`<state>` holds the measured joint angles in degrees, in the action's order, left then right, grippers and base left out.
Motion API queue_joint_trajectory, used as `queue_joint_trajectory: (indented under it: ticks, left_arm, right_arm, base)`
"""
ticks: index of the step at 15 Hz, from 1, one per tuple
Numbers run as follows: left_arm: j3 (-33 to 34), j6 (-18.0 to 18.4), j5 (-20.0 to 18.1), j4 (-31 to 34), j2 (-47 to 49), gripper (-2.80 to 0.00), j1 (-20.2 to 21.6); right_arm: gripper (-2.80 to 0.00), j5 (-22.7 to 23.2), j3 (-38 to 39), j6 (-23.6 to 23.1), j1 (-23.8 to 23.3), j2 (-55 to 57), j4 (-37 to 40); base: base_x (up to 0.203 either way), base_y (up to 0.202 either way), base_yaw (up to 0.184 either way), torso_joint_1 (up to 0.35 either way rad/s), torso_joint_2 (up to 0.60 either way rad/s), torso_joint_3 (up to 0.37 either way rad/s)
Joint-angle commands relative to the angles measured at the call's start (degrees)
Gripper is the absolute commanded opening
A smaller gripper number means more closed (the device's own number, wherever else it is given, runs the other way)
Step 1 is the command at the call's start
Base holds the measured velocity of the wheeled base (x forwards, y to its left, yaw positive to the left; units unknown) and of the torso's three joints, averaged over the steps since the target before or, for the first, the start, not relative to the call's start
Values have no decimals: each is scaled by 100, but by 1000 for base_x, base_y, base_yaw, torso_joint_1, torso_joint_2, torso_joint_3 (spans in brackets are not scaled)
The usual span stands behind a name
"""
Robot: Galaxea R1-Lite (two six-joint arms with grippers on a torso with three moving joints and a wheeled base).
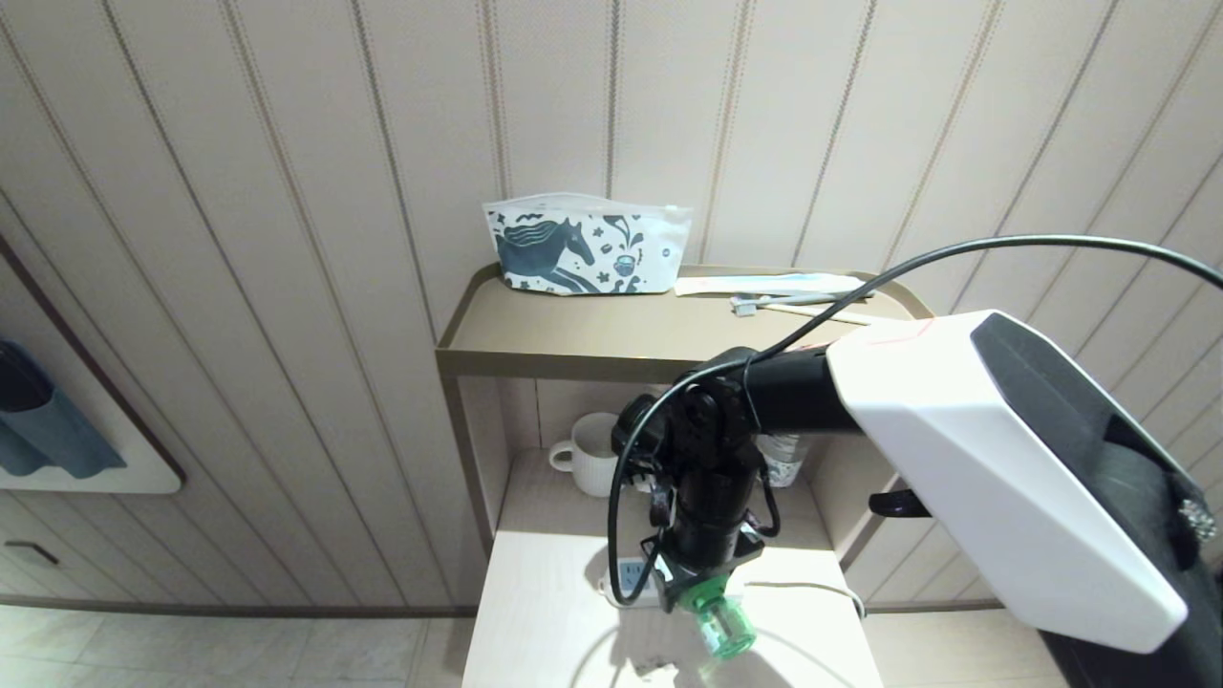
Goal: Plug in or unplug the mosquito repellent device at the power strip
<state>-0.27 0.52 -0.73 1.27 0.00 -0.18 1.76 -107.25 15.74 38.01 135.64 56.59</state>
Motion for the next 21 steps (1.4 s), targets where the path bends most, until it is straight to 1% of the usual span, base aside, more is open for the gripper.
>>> queue_joint_trajectory:
  ticks: [1, 7, 11, 13, 15, 21]
  left_arm:
    - [0, 0, 3, 4, 9, -280, 1]
    - [0, 0, 3, 3, 9, -280, 1]
    - [0, 0, 3, -4, 9, -280, 1]
    - [0, 0, 3, 4, 9, -280, 1]
    - [0, 0, 3, 4, 9, -280, 1]
    - [0, 0, 3, -3, 9, -280, 1]
  right_arm:
    - [-280, 9, 177, 66, -4, -160, 28]
    - [-280, 17, 423, 166, -4, -178, 2]
    - [-280, 9, 618, 188, -19, -137, -253]
    - [-280, 9, 618, 430, -11, -109, -438]
    - [-280, 9, 589, 577, 3, -70, -489]
    - [-280, 9, 414, 662, 28, 31, -623]
  base:
    - [0, 0, 0, 0, 0, 0]
    - [0, 0, 0, 0, 0, 0]
    - [0, 0, 0, 0, 0, 0]
    - [0, 0, 0, 0, 0, 0]
    - [0, 0, 0, 0, 0, 0]
    - [0, 0, 0, 0, 0, 0]
